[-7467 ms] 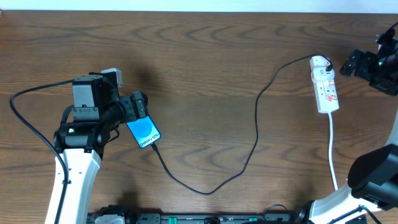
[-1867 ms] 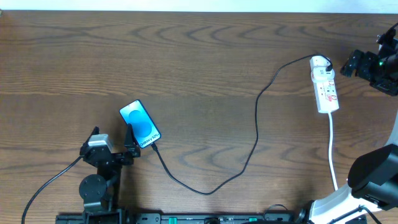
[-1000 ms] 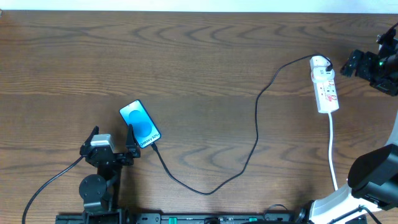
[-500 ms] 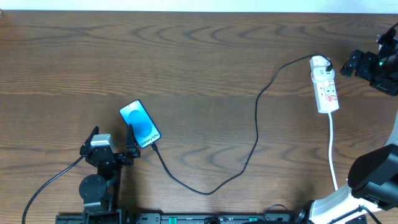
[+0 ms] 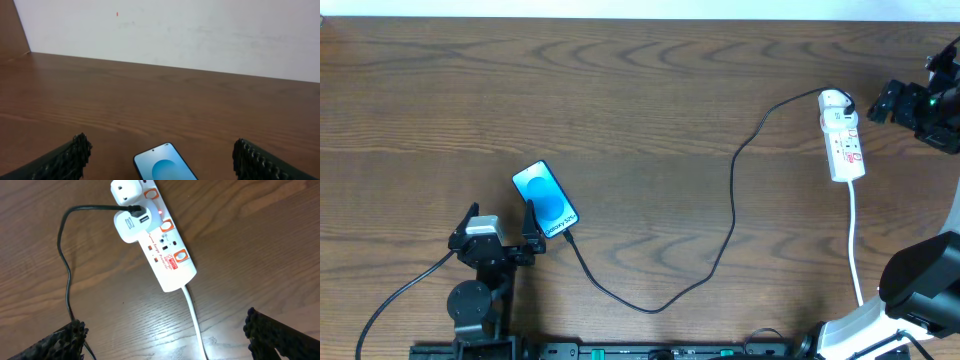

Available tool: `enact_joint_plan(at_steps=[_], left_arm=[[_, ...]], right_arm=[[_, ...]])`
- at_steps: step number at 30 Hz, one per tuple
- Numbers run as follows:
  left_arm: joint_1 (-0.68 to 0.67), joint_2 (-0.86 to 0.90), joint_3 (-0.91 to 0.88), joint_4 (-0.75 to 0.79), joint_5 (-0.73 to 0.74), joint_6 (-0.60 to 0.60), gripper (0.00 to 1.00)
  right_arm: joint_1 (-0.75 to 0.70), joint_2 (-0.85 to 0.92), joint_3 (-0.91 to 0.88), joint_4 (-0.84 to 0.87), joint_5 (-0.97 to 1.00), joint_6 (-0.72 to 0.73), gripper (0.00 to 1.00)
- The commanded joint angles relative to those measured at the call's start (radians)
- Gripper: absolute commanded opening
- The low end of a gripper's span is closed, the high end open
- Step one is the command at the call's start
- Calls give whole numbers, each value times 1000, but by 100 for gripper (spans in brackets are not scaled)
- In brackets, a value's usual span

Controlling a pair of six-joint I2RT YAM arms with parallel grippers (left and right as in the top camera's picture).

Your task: Plug charger to phone and switch on socket

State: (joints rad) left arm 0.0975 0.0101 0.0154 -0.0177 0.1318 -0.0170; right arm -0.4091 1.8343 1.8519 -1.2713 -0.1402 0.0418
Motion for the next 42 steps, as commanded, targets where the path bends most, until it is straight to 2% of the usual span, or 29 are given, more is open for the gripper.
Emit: enact_joint_plan(at_steps=[1, 13, 22, 34, 36, 42], left_arm=[[3, -3, -11, -41, 39, 21, 93], [3, -3, -11, -41, 39, 21, 93], [3, -3, -11, -41, 39, 20, 93], [3, -3, -11, -41, 39, 20, 93], [3, -3, -11, -41, 39, 20, 93], [3, -3, -11, -41, 39, 20, 93]], right_arm=[[-3, -13, 0, -1, 3, 10, 99], [-1, -13, -1, 1, -37, 14, 99], [82, -30, -51, 155, -76, 14, 99], [212, -264, -585, 690, -76, 18, 99], [229, -327, -712, 828, -76, 52, 99], [255, -455, -939, 1100, -76, 119, 99]])
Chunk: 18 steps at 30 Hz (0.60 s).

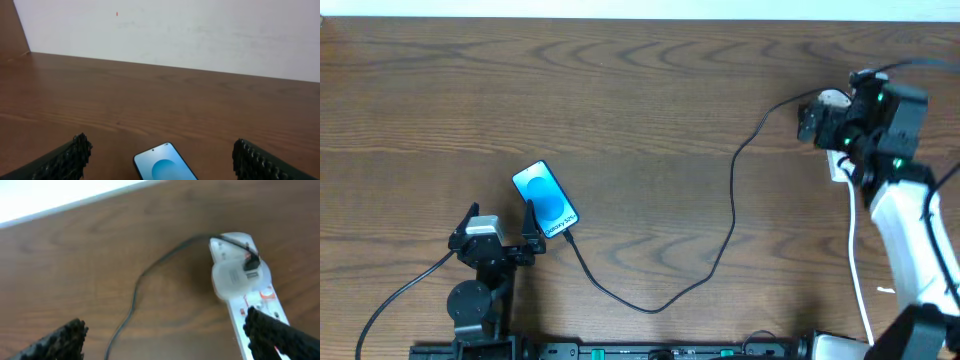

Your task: Plug charger to phone and switch on socket

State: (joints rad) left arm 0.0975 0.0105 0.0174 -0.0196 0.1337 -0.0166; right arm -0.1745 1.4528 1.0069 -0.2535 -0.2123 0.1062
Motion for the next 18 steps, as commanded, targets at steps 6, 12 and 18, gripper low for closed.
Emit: enact_joint_plan(at_steps=[6, 12, 18], left_arm=[[3, -4, -13, -39, 37, 20, 93], [3, -4, -13, -39, 37, 20, 93], [3, -4, -13, -39, 37, 20, 93]], right_arm=[[39, -241, -324, 336, -1, 54, 99], [39, -392, -491, 490, 1, 41, 99], [39, -551, -638, 627, 4, 34, 99]])
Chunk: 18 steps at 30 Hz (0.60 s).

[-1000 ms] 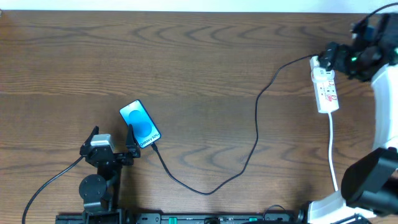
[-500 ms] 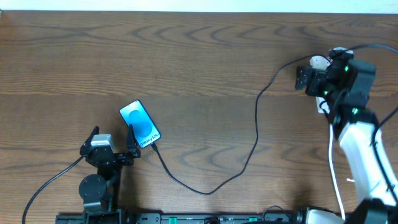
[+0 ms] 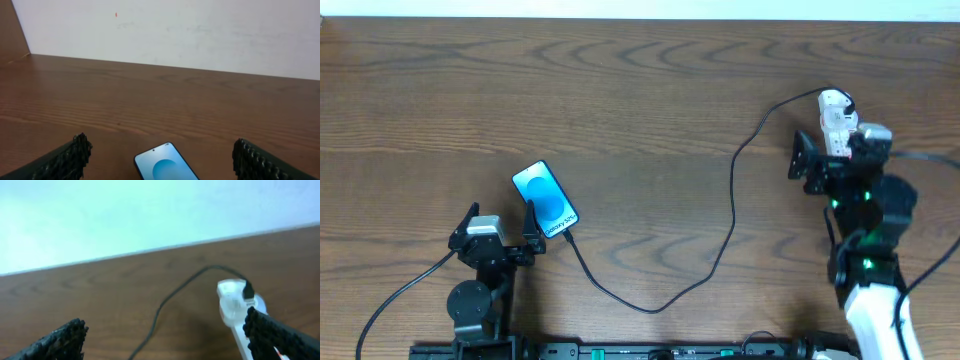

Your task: Plug charger to phone and switch on socket

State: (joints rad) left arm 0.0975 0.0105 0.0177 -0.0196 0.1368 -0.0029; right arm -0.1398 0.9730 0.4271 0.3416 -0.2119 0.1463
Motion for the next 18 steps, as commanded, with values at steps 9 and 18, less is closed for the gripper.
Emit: enact_joint_plan(at_steps=[9, 18], left_arm=[[3, -4, -14, -39, 34, 6, 93], [3, -4, -14, -39, 34, 6, 93]], right_arm=[[5, -313, -233, 67, 4, -58, 99], [63, -533, -374, 67, 103, -76, 99]])
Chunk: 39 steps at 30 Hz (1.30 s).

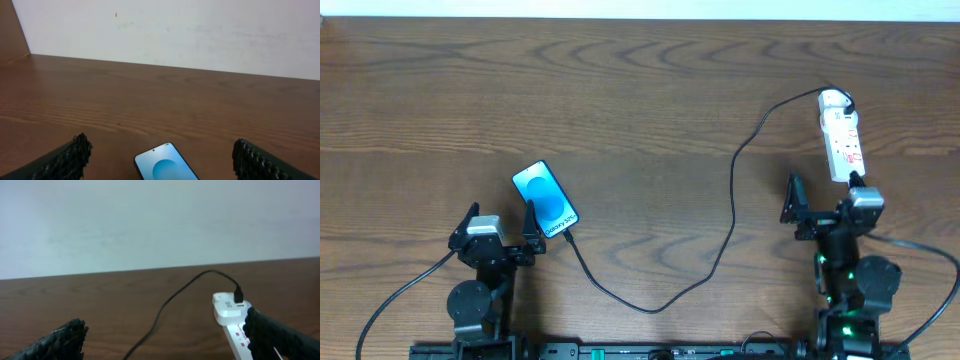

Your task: Plug charger to phone and switch on socket

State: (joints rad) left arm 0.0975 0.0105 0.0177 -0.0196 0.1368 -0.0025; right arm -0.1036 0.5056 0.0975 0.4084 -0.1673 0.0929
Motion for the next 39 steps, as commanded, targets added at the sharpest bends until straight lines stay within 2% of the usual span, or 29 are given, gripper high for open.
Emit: enact_joint_plan(at_steps=[1, 10, 28, 39], left_arm=[[3, -4, -14, -39, 34, 6, 93], [3, -4, -14, -39, 34, 6, 93], [3, -4, -14, -39, 34, 6, 93], [3, -4, -14, -39, 34, 6, 93]], right_arm=[[32, -87, -60, 0, 64, -23, 99], [72, -260, -92, -140, 116, -46, 99], [79, -483, -92, -439, 150, -50, 99], [79, -501, -92, -486, 158, -50, 99]])
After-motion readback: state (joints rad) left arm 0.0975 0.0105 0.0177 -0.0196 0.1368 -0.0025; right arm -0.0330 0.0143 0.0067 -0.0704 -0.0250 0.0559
